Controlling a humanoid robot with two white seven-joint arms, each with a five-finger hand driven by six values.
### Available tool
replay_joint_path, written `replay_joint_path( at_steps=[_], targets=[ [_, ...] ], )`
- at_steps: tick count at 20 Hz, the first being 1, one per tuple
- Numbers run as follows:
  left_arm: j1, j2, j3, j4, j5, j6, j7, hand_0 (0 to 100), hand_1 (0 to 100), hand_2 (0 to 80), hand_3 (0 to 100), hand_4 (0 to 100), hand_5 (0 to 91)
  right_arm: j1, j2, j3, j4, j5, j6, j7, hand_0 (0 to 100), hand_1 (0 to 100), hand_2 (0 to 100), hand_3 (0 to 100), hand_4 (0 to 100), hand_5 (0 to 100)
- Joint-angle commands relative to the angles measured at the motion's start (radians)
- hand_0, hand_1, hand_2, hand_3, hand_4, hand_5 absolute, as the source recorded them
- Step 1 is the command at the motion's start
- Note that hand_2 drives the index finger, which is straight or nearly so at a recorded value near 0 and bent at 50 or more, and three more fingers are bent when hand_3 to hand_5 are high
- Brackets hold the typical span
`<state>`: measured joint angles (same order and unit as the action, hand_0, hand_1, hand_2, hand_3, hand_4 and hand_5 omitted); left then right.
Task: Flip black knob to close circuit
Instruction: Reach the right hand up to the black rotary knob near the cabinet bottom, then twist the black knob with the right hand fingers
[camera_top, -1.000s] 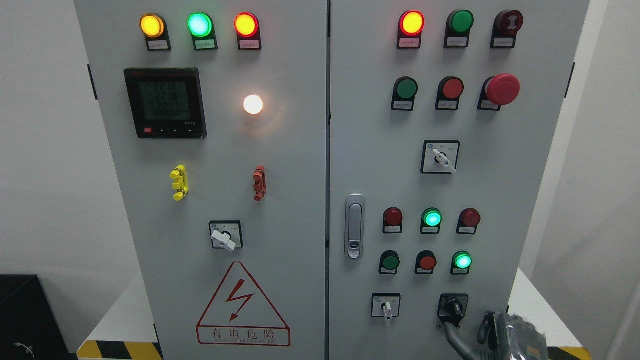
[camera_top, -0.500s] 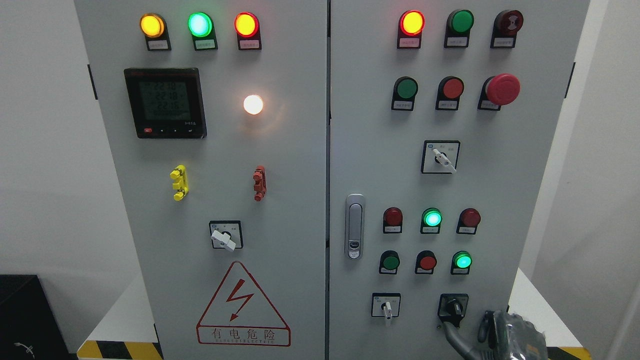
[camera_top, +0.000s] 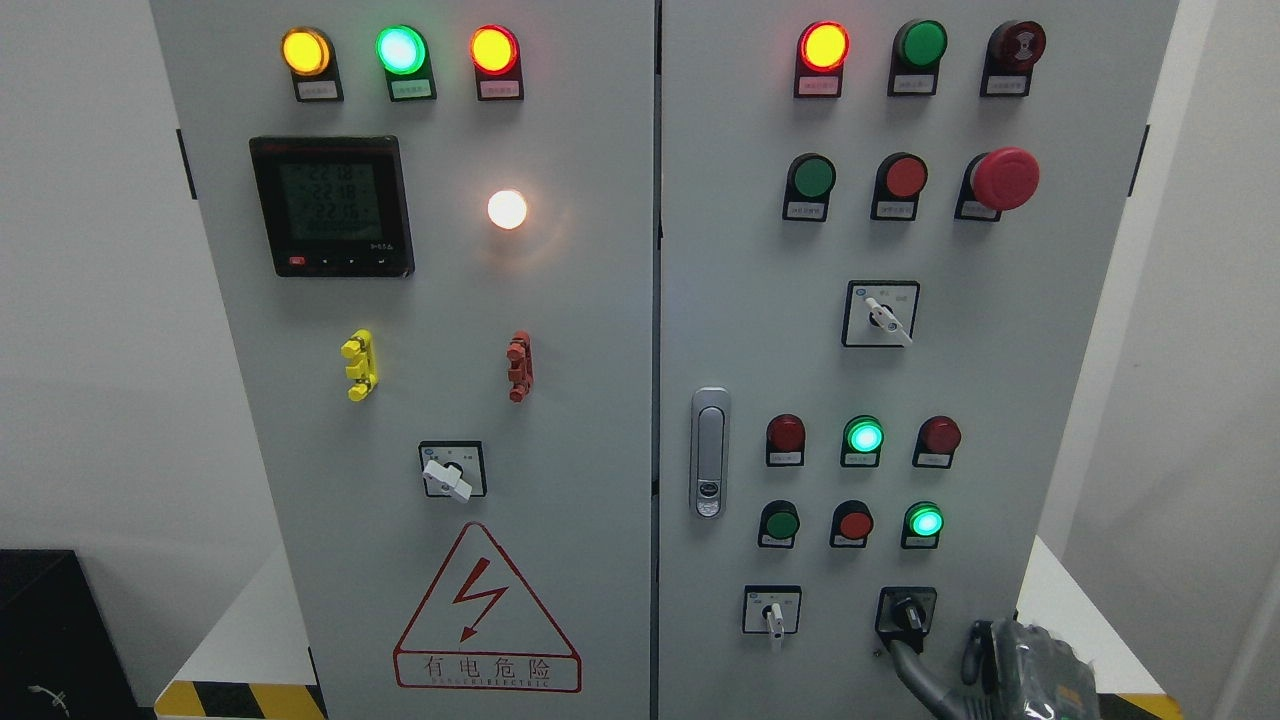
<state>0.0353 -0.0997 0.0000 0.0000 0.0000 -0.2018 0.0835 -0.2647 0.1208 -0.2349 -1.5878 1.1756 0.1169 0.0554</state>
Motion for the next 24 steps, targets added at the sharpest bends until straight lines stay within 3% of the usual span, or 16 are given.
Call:
replay_joint_path(
  at_steps=[1,24],
  targets=[
    [0.000,0.000,-0.021,0.021,-0.021,0.001,-0.001,12,56,0.0,0,0,0.0,-0.004,-0.003,-0.027,0.012,-0.004,0.001,0.000,0,22,79,98,80,81],
    [0.000,0.000,-0.020,0.021,-0.021,-0.001,-0.001,12,56,0.0,0,0,0.0,-0.008,-0.004,-0.041,0.000,-0.021,-0.002,0.000,0,22,79,98,80,81]
  ],
)
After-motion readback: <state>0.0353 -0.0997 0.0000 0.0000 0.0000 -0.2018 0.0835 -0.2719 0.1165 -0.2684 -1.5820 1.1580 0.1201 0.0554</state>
